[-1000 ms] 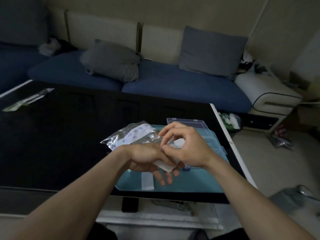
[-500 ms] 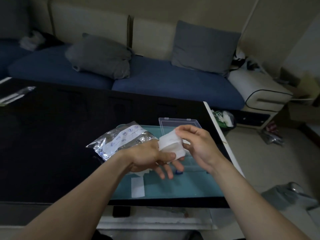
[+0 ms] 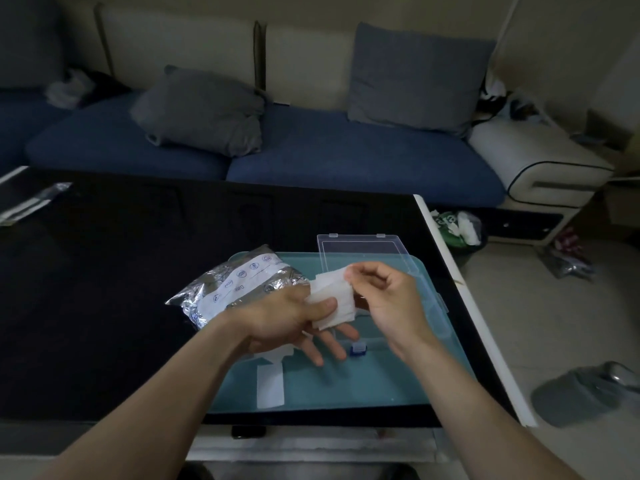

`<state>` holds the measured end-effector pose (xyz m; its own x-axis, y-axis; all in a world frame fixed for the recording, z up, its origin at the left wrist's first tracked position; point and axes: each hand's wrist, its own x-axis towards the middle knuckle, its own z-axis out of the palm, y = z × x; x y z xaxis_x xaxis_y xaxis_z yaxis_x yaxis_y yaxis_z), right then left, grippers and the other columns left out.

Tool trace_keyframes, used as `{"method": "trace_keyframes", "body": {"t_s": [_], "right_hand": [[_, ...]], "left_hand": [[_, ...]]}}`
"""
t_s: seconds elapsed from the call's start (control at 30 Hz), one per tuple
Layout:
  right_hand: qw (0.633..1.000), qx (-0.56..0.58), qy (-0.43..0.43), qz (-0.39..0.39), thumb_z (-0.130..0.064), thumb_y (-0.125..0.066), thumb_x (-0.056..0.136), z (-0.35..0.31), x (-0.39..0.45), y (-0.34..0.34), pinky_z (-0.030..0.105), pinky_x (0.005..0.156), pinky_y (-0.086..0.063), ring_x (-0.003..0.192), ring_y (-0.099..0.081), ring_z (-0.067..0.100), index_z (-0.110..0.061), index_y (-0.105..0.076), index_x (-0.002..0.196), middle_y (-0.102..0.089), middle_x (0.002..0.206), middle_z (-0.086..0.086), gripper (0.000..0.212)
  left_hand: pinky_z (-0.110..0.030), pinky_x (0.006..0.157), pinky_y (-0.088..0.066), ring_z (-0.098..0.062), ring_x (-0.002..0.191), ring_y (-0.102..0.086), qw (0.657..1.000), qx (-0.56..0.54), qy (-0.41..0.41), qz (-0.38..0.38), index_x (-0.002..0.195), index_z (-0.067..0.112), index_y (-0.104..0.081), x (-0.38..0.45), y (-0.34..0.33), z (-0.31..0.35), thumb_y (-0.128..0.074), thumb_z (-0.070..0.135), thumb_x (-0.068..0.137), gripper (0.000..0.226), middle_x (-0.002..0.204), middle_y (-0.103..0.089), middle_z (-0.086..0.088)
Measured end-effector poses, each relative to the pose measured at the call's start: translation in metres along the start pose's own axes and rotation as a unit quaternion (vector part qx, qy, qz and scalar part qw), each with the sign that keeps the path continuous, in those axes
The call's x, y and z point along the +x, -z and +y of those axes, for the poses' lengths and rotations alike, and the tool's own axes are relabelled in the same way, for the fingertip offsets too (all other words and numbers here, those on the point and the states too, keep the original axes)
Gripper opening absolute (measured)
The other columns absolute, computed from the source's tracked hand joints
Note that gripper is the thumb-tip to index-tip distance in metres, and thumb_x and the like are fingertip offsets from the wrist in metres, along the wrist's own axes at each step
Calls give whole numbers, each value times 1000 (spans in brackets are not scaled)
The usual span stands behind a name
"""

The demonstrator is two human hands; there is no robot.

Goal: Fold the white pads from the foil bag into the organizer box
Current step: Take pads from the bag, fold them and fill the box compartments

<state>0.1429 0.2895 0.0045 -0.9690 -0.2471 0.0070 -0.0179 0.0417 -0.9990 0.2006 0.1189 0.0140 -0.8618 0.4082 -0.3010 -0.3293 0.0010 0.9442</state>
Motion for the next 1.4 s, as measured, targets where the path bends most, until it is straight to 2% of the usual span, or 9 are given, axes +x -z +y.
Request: {"method": "trace_keyframes", "body": {"t_s": [0.2,0.47,0.53,0.63,0.73,0.8,1.03,1.2,1.4], "right_hand": [[994,-51,-1,-97,-28,-59,100,0,2,7,26,86,-57,98,-71,13,-21,-67,116,-75,106,-4,20],[973,-72,35,-218,-20,-63,98,-7,0,18,27,76,-54,75,-63,29,-15,-71,111,-70,75,6,17],[963,-83,29,-256,-13,-60,99,-10,-2,16,34,75,-54,71,-62,30,-16,-70,118,-71,77,3,21],[962,-84,5,-261,-3,-66,93,-15,-5,14,32,79,-57,86,-69,29,-24,-56,139,-61,123,16,51],[940,-223,53,-253,-25,-87,75,-9,-8,15,13,98,-45,122,-53,-3,-32,-30,155,-40,146,-11,98],[937,-239,49,-249,-33,-94,63,-3,-9,13,18,98,-50,124,-55,-1,-40,-28,153,-38,147,-20,112],[956,-216,98,-172,-27,-94,66,-2,-5,23,19,100,-47,120,-57,-2,-38,-51,140,-60,130,-18,86],[929,-297,106,-195,-42,-93,60,6,-4,18,5,98,-34,128,-45,-10,-36,-48,143,-52,138,-24,95],[938,-287,116,-154,-40,-96,58,7,-3,20,8,99,-36,124,-48,-9,-35,-52,140,-58,130,-25,92]], "left_hand": [[-27,53,-49,-27,75,-63,995,-98,-23,29,123,-4,-52,13,-2,-7,-52,22,101,34,102,-62,-18],[-45,81,-53,-37,90,-62,942,-294,10,-163,130,3,-46,10,6,0,-55,52,91,64,108,-56,-26],[-43,77,-56,-34,84,-65,954,-268,25,-134,122,3,-52,10,2,0,-54,47,92,52,100,-59,-23],[-34,65,-56,-25,69,-63,967,-245,48,-44,104,6,-61,16,-7,0,-60,31,91,29,83,-58,-13],[-31,66,-50,-20,66,-58,955,-293,35,21,100,13,-59,23,-12,1,-65,21,85,18,78,-59,-7],[-36,73,-53,-27,77,-65,949,-313,25,16,102,13,-58,23,-14,3,-61,17,82,21,90,-67,-14],[-46,87,-50,-35,99,-56,957,-291,11,7,115,7,-68,27,-17,-4,-57,14,83,34,111,-65,-16],[-42,83,-44,-25,73,-61,957,-288,24,41,83,7,-68,26,-21,-3,-65,11,76,9,85,-59,-14],[-35,64,-51,-19,58,-55,943,-311,-16,119,83,9,-60,32,-25,0,-66,10,76,9,72,-56,-6]]}}
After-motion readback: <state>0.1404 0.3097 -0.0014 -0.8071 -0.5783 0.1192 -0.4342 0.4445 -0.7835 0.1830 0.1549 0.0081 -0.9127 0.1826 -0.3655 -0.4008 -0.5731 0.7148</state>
